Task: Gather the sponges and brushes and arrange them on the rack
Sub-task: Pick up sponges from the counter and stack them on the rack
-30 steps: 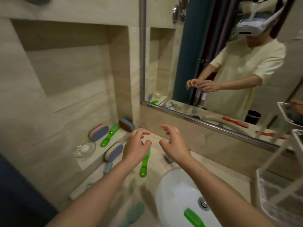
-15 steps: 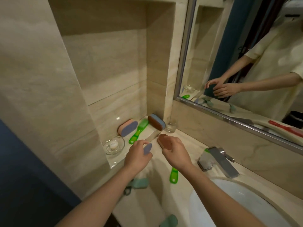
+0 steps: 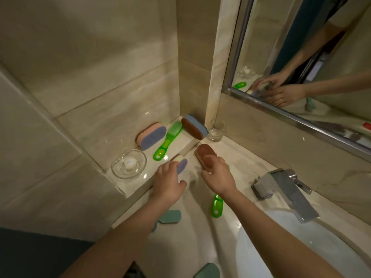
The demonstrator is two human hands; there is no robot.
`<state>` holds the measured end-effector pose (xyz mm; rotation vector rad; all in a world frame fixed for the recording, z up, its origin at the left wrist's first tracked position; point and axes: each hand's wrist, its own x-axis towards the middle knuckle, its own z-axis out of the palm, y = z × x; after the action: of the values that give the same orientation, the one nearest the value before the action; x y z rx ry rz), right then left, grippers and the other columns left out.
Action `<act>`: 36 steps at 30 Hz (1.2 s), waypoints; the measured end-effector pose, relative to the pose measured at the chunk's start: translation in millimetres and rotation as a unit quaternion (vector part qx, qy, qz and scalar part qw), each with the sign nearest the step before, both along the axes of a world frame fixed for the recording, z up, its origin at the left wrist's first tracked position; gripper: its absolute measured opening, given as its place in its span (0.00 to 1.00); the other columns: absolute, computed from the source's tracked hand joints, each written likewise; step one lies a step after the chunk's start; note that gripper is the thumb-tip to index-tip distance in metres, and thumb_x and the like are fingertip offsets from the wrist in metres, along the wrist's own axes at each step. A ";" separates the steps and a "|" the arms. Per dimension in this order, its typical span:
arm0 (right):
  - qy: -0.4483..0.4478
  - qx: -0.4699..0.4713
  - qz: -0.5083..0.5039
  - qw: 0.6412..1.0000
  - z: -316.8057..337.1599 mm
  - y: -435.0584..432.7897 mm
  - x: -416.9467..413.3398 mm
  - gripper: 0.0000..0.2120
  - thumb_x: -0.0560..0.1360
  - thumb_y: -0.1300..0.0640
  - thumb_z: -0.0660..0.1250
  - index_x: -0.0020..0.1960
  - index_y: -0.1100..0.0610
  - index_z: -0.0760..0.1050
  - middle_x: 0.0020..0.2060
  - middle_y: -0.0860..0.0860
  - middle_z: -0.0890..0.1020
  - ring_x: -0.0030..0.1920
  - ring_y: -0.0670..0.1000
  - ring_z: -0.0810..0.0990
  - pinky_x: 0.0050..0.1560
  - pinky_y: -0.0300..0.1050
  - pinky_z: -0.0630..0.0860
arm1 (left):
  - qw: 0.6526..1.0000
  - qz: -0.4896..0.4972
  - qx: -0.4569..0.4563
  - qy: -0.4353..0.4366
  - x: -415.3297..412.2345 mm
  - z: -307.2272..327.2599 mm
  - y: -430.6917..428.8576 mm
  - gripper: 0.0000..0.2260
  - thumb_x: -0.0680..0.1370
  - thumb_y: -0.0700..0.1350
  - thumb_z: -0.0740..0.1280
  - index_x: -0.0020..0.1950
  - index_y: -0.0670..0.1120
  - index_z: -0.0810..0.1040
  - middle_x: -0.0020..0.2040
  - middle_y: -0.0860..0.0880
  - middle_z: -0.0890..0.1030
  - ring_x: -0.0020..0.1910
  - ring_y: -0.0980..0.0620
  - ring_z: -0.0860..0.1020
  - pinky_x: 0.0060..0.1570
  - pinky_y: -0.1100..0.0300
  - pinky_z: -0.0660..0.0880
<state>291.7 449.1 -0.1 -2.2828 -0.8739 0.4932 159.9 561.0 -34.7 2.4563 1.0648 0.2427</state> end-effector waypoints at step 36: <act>0.259 0.260 -0.240 0.899 65.2 -54.5 -4.2 0.26 0.64 0.45 0.60 0.61 0.48 0.71 0.62 0.57 0.76 0.59 0.58 0.78 0.60 0.61 0.76 | 0.932 0.075 -0.248 -0.254 62.4 90.1 -57.2 0.14 0.72 0.52 0.69 0.47 0.45 0.70 0.42 0.52 0.74 0.40 0.53 0.74 0.34 0.61 0.66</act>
<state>287.5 394.6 65.1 -1.6596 -0.1295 0.5253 222.3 503.8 55.4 1.7319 0.9372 0.5491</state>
